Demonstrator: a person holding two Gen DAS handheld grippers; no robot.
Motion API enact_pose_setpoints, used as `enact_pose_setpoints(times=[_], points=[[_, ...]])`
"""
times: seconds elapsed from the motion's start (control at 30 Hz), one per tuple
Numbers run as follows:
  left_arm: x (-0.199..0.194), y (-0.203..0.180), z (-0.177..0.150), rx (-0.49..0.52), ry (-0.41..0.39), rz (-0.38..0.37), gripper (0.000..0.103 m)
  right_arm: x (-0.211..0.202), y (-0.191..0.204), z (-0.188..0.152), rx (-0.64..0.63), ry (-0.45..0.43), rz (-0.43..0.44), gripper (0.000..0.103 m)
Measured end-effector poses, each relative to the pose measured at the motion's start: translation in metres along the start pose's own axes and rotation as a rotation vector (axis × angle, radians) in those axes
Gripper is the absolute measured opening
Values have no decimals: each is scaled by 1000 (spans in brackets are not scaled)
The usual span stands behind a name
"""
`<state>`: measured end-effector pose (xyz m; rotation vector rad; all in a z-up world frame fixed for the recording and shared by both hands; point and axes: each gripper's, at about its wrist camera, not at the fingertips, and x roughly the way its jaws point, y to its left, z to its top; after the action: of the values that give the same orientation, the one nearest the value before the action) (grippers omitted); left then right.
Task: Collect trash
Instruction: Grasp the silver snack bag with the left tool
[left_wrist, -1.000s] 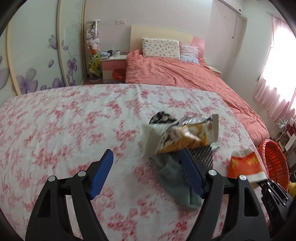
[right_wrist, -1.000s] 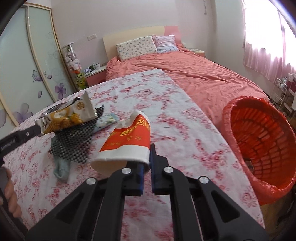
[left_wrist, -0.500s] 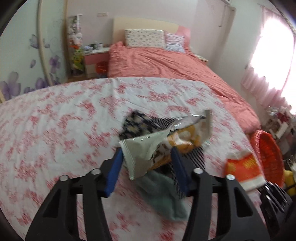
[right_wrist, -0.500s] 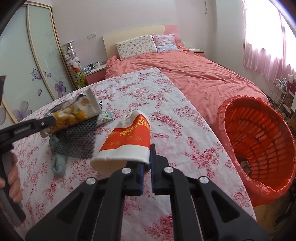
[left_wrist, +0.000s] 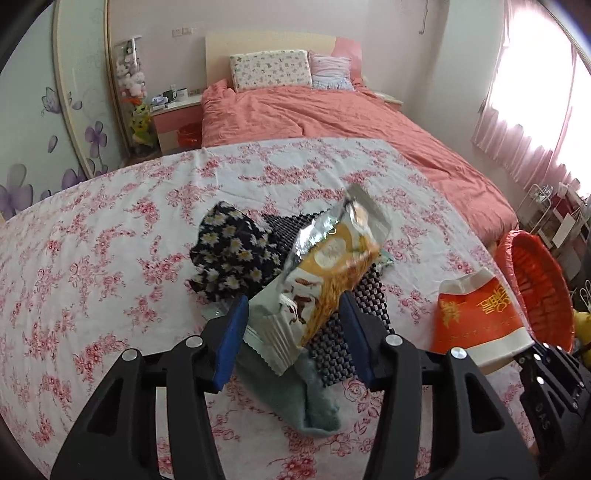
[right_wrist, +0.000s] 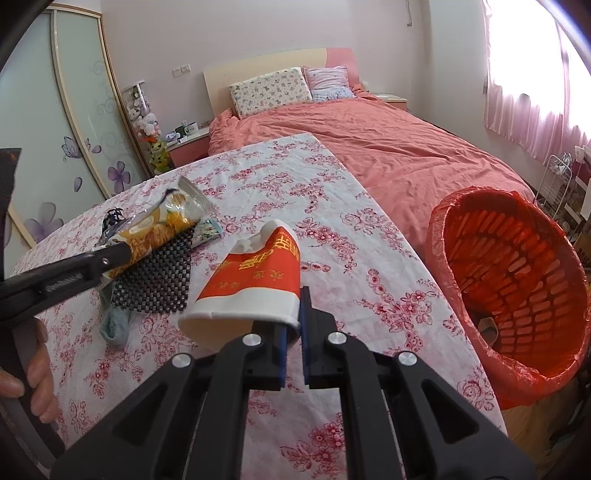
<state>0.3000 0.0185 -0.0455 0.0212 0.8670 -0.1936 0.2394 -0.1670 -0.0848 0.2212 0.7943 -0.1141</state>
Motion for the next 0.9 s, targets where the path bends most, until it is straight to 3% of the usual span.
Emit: enact_pose_setpoints(times=[0.17, 0.23, 0.43, 0.9], points=[[-3, -5, -3, 13, -12, 5, 18, -1, -1, 0, 0, -1, 2, 7], [-6, -5, -3, 14, -27, 0, 14, -3, -2, 0, 2, -6, 4, 6], [-22, -3, -1, -1, -75, -11, 8, -15, -6, 2, 11, -28, 11, 6], [-63, -4, 3, -6, -169, 7, 7, -62, -13, 11, 29, -114, 34, 5]])
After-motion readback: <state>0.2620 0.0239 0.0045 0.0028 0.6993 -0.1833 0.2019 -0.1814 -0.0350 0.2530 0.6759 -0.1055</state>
